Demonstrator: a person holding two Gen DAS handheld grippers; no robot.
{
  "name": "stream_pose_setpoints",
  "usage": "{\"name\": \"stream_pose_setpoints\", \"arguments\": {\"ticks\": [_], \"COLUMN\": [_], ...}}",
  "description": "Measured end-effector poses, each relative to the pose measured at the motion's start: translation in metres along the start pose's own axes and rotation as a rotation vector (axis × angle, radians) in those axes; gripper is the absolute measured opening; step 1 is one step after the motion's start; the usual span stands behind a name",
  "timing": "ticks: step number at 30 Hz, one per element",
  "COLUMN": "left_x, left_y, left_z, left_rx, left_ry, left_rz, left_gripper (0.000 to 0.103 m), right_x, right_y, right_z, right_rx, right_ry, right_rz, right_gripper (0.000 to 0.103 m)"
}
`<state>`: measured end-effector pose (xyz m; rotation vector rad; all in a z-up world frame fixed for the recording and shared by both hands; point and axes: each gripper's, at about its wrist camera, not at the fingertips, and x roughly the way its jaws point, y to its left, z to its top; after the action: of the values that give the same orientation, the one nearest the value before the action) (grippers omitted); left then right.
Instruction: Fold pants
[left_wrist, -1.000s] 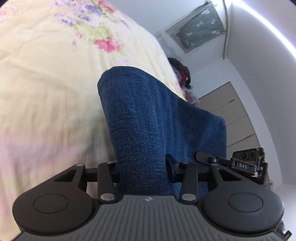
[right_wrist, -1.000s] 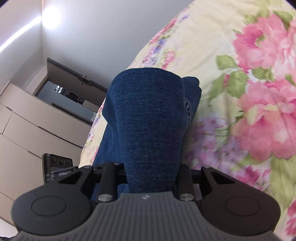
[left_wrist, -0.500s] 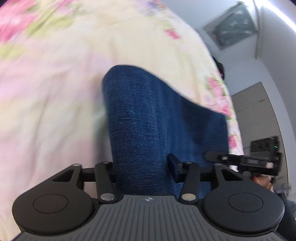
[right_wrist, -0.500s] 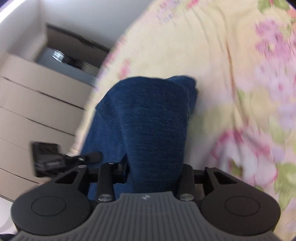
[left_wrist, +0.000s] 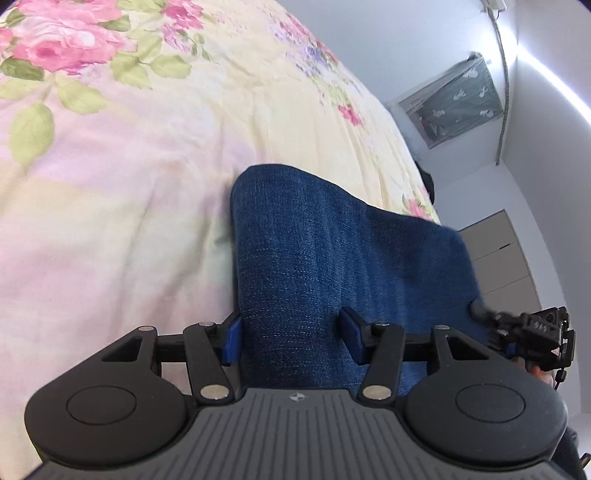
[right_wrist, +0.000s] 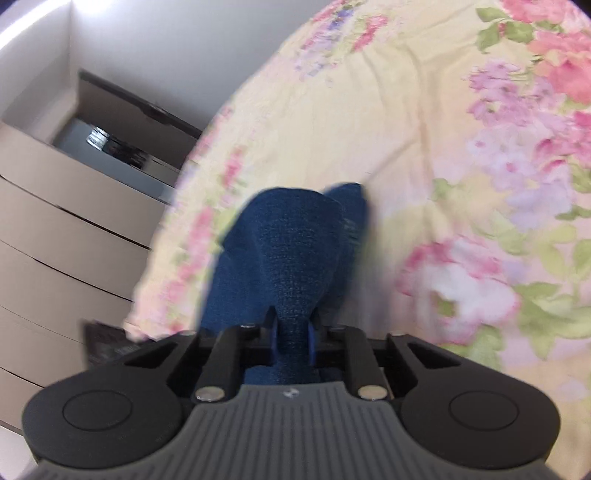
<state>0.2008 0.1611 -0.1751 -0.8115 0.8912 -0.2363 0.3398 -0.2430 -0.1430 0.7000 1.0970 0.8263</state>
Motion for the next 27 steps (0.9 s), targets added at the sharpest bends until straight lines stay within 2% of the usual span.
{"name": "stream_pose_setpoints", "arguments": {"ticks": [1,3,4,6,7,8,11,17,19,23,27], "left_x": [-0.002,-0.004,-0.005,-0.004,-0.008,-0.007,0.001,0.011,0.015,0.021,0.028], "left_y": [0.002,0.005,0.005,0.001,0.004,0.001,-0.005,-0.004,-0.001,0.004,0.008], "left_z": [0.001,0.003,0.004,0.004,0.002,0.001,0.001,0.007,0.009,0.011,0.01], "left_rx": [-0.011,-0.029,-0.031,-0.026,-0.018,-0.006,0.036,-0.009,-0.023,-0.035,-0.043], "left_ry": [-0.007,-0.01,-0.011,-0.005,0.001,0.007,0.033,0.062,0.079,0.085,0.096], "left_rz": [-0.004,-0.003,0.003,-0.002,-0.013,-0.011,0.01,0.011,0.014,0.015,0.005], "left_gripper": [0.061,0.059,0.058,0.058,0.058,0.058,0.059,0.071,0.072,0.076,0.083], "right_x": [-0.008,-0.009,-0.001,0.017,0.023,0.024,0.017,0.025,0.034,0.057,0.067], "right_y": [-0.001,0.001,-0.005,-0.025,-0.036,-0.042,-0.047,-0.046,-0.051,-0.055,-0.051], "right_z": [0.002,0.008,0.013,0.018,0.016,0.013,0.003,0.013,0.013,0.017,0.023], "right_rx": [0.024,0.053,0.086,0.16,0.171,0.154,0.157,0.135,0.142,0.093,0.057], "right_ry": [-0.027,-0.061,-0.062,-0.011,0.015,0.019,-0.006,0.084,0.121,0.221,0.261], "right_rz": [0.08,0.125,0.09,-0.057,-0.152,-0.209,-0.184,-0.151,-0.114,-0.113,-0.121], "right_gripper": [0.006,0.005,0.006,0.01,0.024,0.03,0.035,0.071,0.077,0.078,0.078]}}
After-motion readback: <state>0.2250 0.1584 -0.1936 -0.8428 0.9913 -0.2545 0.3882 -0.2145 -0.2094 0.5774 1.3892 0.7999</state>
